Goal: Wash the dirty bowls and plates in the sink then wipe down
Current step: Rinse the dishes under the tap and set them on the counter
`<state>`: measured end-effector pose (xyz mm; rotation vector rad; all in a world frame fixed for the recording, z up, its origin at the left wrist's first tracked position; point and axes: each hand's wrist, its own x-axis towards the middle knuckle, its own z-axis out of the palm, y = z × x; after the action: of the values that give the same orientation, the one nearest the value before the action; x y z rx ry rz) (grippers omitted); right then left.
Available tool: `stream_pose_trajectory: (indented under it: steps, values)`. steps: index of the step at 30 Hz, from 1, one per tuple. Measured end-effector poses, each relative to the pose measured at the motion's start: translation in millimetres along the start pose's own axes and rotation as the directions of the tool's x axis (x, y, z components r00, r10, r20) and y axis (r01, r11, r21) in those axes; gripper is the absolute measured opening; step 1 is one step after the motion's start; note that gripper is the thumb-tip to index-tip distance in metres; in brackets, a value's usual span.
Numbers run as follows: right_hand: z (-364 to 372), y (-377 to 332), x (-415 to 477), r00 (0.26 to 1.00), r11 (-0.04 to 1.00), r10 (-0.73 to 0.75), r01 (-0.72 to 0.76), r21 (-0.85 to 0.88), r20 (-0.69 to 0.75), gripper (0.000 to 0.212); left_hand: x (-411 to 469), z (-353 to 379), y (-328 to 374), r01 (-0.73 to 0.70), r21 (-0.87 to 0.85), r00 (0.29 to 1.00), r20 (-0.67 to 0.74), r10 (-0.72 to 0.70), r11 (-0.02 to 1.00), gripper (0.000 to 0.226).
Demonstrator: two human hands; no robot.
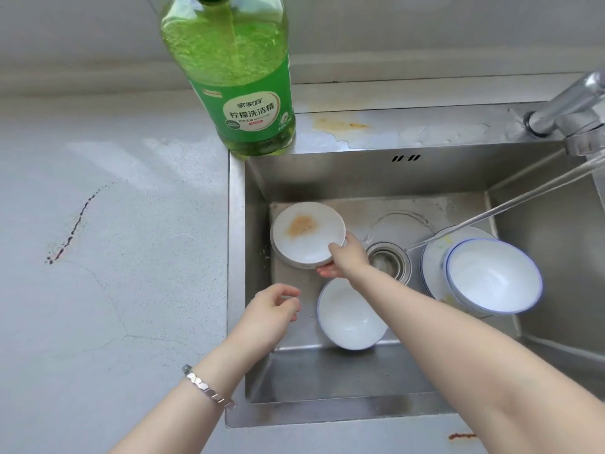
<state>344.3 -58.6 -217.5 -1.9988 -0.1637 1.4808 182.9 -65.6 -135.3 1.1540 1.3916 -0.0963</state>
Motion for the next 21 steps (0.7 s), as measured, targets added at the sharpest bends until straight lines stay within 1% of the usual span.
stream_pose_trajectory:
  steps: [2, 4, 6, 7, 8, 9, 11, 12, 13, 14, 15, 16, 17, 18, 19, 20, 21]
  values:
    - [-15, -2, -24, 0.999, 0.998, -0.049, 0.048, 0.044, 0.018, 0.035, -2, 1, 8, -0.002, -0.04, 1.0, -0.019, 0.001, 0.999, 0.023]
    - [-38, -4, -51, 0.996, 0.99, -0.08, 0.075, 0.121, 0.035, 0.035, -7, 7, 23, -0.008, -0.115, 0.999, -0.042, 0.003, 0.993, 0.04]
    - [-65, -8, -80, 0.992, 0.981, -0.12, 0.114, 0.155, 0.031, 0.033, -10, 19, 40, -0.02, -0.259, 1.0, -0.028, 0.013, 0.966, 0.062]
    - [-79, -10, -94, 0.989, 0.977, -0.144, 0.137, 0.166, 0.034, 0.034, -13, 28, 50, -0.03, -0.341, 1.0, -0.002, 0.031, 0.94, 0.068]
    - [-94, -12, -108, 0.985, 0.972, -0.167, 0.158, 0.173, 0.037, 0.034, -16, 39, 60, -0.049, -0.406, 0.998, 0.026, 0.065, 0.913, 0.069]
    - [-108, -15, -123, 0.981, 0.967, -0.191, 0.181, 0.18, 0.038, 0.033, -21, 52, 70, -0.083, -0.449, 0.993, 0.042, 0.114, 0.89, 0.065]
    - [-133, -20, -147, 0.968, 0.955, -0.247, 0.236, 0.178, 0.042, 0.034, -29, 79, 86, -0.171, -0.524, 0.978, 0.01, 0.207, 0.834, 0.05]
    - [-146, -21, -155, 0.96, 0.952, -0.276, 0.267, 0.151, 0.042, 0.034, -33, 93, 94, -0.202, -0.57, 0.972, -0.02, 0.232, 0.797, 0.044]
    - [-159, -19, -160, 0.95, 0.949, -0.311, 0.309, 0.071, 0.031, 0.034, -37, 106, 100, -0.224, -0.605, 0.968, -0.049, 0.245, 0.764, 0.04]
    - [-172, -16, -162, 0.933, 0.93, -0.36, 0.359, -0.081, -0.003, 0.035, -40, 117, 106, -0.249, -0.626, 0.963, -0.077, 0.259, 0.739, 0.039]
    - [-186, -13, -161, 0.902, 0.865, -0.431, 0.401, -0.303, -0.037, 0.04, -43, 127, 112, -0.276, -0.625, 0.956, -0.102, 0.274, 0.73, 0.04]
    - [-200, -9, -160, 0.85, 0.73, -0.525, 0.422, -0.538, -0.045, 0.05, -44, 135, 119, -0.304, -0.609, 0.949, -0.124, 0.291, 0.733, 0.043]
    - [-211, -8, -159, 0.766, 0.545, -0.643, 0.451, -0.707, -0.007, 0.055, -46, 142, 126, -0.331, -0.584, 0.941, -0.14, 0.309, 0.741, 0.048]
    - [-221, -8, -156, 0.662, 0.324, -0.741, 0.493, -0.807, 0.107, 0.057, -47, 149, 133, -0.352, -0.561, 0.933, -0.15, 0.326, 0.75, 0.051]
    - [-229, -10, -154, 0.565, 0.101, -0.782, 0.532, -0.841, 0.264, 0.057, -48, 155, 140, -0.365, -0.55, 0.928, -0.154, 0.339, 0.751, 0.05]
    - [-233, -15, -153, 0.542, -0.049, -0.736, 0.554, -0.831, 0.406, 0.058, -49, 161, 147, -0.383, -0.545, 0.921, -0.162, 0.354, 0.746, 0.046]
    - [-234, -21, -155, 0.59, -0.094, -0.629, 0.588, -0.803, 0.506, 0.061, -52, 166, 154, -0.407, -0.531, 0.911, -0.182, 0.369, 0.743, 0.041]
